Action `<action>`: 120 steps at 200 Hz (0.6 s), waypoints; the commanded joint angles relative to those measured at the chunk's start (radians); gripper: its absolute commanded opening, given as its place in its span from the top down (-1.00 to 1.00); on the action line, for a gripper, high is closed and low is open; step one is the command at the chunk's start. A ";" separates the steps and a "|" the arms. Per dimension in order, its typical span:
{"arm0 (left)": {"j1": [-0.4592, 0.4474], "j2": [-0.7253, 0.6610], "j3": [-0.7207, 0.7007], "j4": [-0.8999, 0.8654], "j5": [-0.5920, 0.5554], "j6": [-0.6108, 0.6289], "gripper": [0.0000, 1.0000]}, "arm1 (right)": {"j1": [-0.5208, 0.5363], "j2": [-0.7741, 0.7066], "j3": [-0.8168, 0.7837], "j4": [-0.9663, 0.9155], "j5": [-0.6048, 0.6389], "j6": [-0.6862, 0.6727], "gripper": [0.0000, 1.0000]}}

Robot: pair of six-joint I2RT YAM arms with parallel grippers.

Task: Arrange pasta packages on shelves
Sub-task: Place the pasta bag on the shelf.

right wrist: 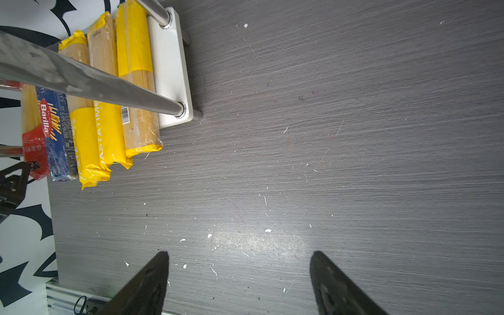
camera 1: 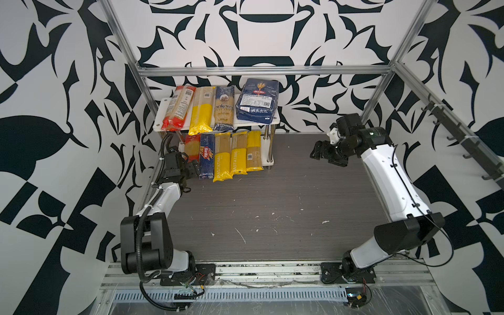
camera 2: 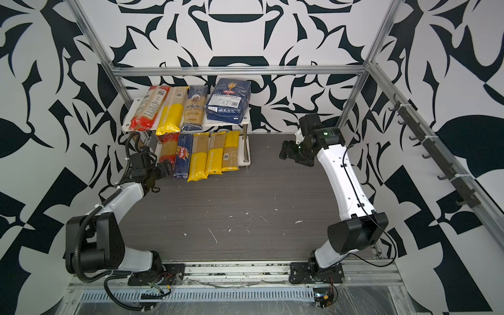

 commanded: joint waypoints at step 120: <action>-0.244 -0.664 -0.177 -0.358 -0.183 -0.084 -0.99 | -0.005 -0.402 -0.560 0.255 0.133 -0.044 -1.00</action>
